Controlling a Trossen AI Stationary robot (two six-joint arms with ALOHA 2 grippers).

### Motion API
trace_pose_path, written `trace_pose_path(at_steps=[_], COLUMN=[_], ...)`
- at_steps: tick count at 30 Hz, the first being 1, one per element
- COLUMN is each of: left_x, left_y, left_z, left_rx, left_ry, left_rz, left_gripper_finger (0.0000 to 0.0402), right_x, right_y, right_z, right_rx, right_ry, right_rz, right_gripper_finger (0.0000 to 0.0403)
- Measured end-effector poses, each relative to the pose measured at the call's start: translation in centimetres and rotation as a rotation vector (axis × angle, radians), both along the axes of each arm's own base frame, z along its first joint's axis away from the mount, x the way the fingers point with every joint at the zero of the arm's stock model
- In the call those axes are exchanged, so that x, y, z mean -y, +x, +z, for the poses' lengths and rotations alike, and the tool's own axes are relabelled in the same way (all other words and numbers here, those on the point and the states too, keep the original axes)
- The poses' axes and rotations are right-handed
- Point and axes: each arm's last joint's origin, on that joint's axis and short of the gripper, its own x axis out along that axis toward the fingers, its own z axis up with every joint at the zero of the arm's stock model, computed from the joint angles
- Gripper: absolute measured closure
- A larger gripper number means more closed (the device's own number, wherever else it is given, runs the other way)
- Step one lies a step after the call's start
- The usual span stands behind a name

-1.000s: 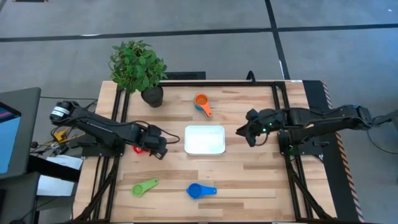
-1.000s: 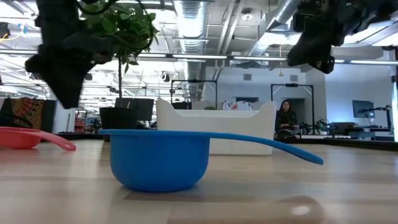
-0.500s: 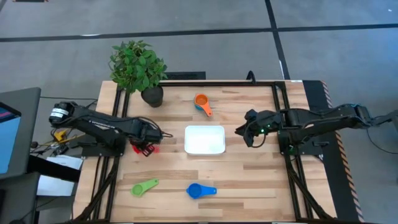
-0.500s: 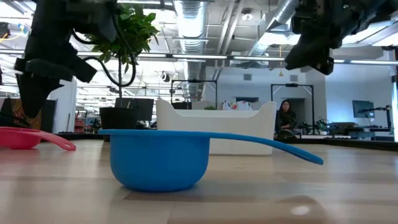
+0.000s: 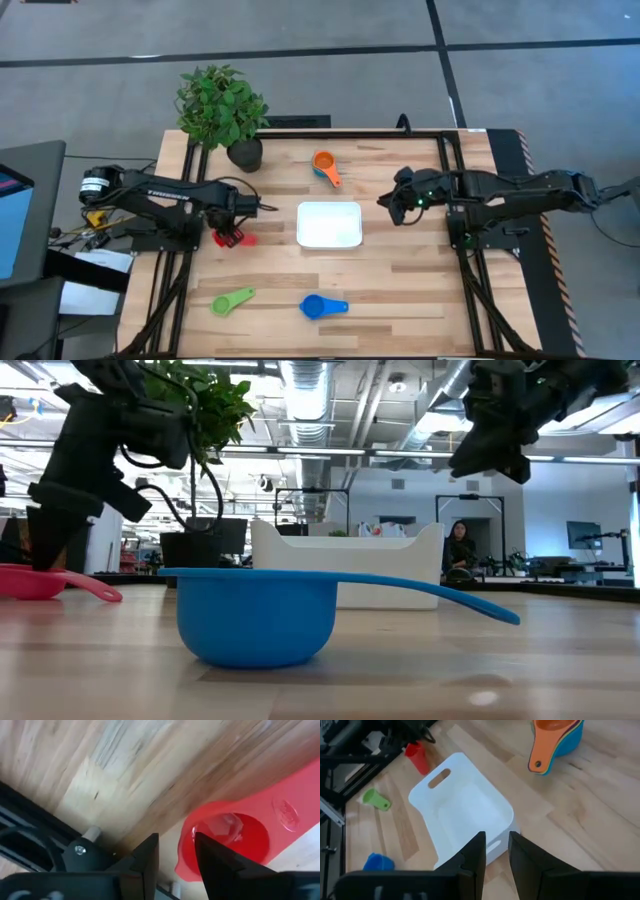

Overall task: Nest measuring cups in basket
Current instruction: Stack the red measuring cup on top of the orange measuring cup

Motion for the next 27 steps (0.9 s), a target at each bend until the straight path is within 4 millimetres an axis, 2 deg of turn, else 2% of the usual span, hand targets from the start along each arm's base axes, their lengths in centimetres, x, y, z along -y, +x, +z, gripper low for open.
trace_pose_path(at_steps=[3, 8, 16, 20, 27], left_x=[0.0, -0.2, -0.3, -0.5, -1.0], left_y=[0.4, 1.5, 3.0, 4.1, 6.8], left_z=[0.0, 0.0, 0.7, 2.6, 8.0], left_rx=[0.038, 0.152, 0.283, 0.331, 0.494], left_ry=[-0.009, 0.008, 0.033, 0.063, 0.176], left_rz=[-0.032, -0.066, -0.079, -0.101, -0.193], left_gripper_finger=[0.0316, 0.0391, 0.0399, 0.0400, 0.0401], right_x=[0.4, 1.2, 1.4, 1.4, 1.3], right_y=[0.1, 0.1, 0.0, 0.1, 0.4], right_z=[0.2, 0.3, 0.3, 0.3, 0.9], right_rx=[0.019, 0.041, 0.040, 0.044, 0.113], right_ry=[-0.002, -0.004, 0.002, 0.013, 0.006], right_rz=[-0.022, -0.062, -0.068, -0.054, -0.001], right_gripper_finger=[0.0296, 0.0296, 0.0296, 0.0296, 0.0294])
